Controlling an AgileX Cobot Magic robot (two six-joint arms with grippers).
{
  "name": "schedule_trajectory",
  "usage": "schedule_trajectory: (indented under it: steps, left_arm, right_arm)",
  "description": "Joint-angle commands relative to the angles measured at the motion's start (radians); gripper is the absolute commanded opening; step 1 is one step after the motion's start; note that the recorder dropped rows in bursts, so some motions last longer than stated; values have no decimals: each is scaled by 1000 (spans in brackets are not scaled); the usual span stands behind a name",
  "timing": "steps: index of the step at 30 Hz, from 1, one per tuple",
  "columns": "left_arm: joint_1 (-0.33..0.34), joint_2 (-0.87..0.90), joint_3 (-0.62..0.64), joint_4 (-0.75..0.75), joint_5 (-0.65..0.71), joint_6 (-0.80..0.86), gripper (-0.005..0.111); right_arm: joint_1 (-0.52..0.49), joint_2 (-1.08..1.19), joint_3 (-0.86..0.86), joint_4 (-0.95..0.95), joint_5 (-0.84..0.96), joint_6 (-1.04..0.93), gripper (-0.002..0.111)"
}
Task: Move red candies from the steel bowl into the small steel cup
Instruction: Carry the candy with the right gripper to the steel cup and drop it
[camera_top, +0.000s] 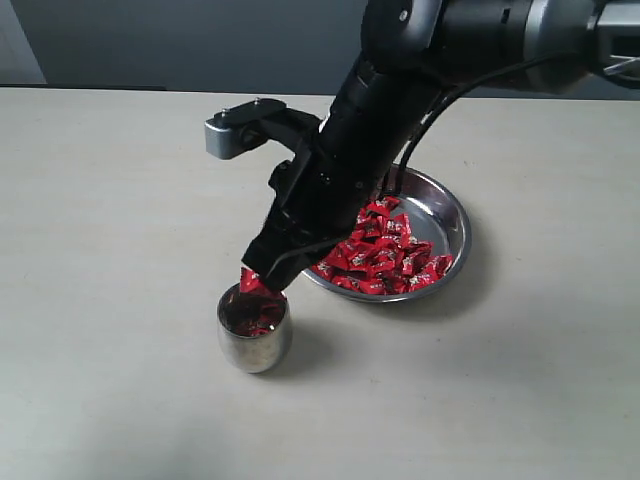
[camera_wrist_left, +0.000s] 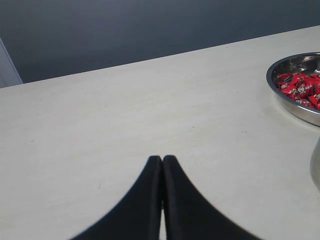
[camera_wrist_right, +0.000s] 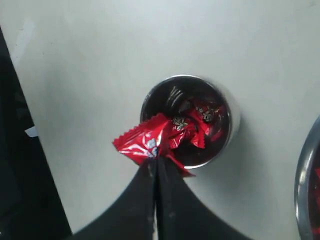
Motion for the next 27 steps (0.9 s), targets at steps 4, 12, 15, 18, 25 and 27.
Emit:
schedule_trajectory:
  steps: [4,12,15,18,25,27]
  left_arm:
    - [-7,-4,-1,-1,-7,-6,0]
    - [-7,-4,-1,-1,-7,-6,0]
    - [-7,-4,-1,-1,-7,-6,0]
    - [-7,-4,-1,-1,-7,-6,0]
    - [-7,-4,-1,-1,-7,-6,0]
    - [-7,-4,-1,-1,-7,-6,0]
  right_arm:
    - [2,41,-2,35,-26,6,-1]
    - [2,90,-2,43,-41,6,-1]
    - [2,92,-2,45,-61,6,-1]
    - [2,92,-2,45,-64,6,-1]
    - [2,92,-2,45,-51,-5,20]
    - [2,92,-2,45,-49,-5,22]
